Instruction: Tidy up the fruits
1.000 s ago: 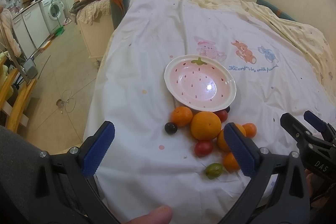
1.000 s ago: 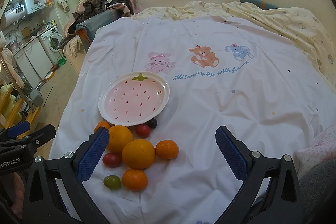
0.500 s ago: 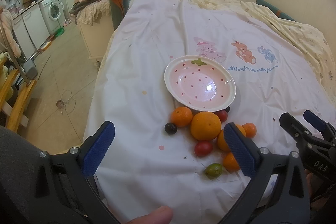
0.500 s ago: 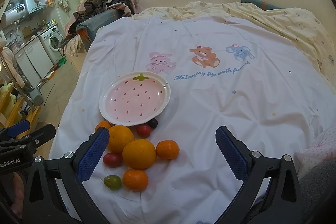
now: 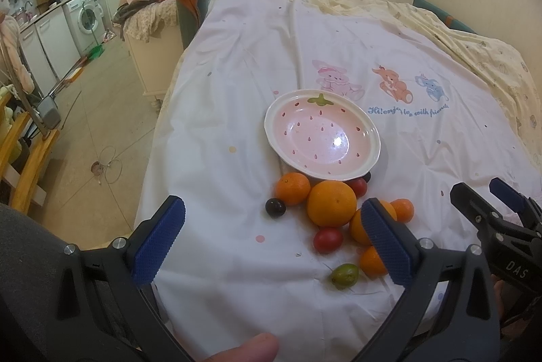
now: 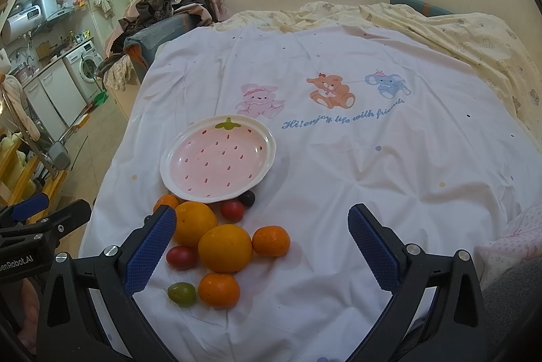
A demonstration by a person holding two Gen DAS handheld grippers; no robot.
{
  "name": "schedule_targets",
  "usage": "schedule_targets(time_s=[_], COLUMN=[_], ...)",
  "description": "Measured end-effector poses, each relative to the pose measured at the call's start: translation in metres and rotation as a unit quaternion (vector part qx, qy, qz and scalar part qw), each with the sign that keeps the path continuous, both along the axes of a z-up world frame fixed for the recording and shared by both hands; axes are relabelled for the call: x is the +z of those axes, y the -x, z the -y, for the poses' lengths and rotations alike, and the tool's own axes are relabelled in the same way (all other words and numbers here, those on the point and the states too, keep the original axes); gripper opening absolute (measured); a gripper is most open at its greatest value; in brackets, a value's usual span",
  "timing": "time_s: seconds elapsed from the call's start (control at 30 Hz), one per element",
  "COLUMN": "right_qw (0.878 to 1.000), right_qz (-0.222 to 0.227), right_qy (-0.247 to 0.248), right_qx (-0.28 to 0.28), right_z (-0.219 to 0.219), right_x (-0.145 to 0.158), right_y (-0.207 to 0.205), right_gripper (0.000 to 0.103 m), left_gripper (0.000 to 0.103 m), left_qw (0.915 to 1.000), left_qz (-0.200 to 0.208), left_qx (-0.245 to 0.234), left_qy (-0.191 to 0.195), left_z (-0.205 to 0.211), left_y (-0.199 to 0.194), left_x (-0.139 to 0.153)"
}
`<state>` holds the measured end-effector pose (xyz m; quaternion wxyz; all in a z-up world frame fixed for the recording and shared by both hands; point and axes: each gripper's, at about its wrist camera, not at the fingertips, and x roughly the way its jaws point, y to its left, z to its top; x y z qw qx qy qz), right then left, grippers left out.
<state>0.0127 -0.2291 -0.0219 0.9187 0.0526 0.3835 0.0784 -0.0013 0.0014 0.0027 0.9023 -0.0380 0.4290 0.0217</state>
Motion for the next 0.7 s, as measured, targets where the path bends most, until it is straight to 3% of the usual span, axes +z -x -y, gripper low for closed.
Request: schedule_targets(time_s=[0.5, 0.7], right_qw=[1.000, 0.999], right_qz=[-0.005, -0.045], right_qy=[0.000, -0.020], right_qx=[0.000, -0.011], right_z=[-0.001, 0.010], right_x=[-0.002, -0.011], right_y=[-0.001, -0.009], right_gripper=[0.103, 0.103], left_gripper=[0.102, 0.102], left_qw=[1.0000, 0.9998], left_qz=[-0.003, -0.015], left_qx=[0.003, 0.016], left_qy=[-0.003, 0.002], left_z=[-0.001, -0.007], left_y=[-0.002, -0.006], left_x=[0.000, -0.004])
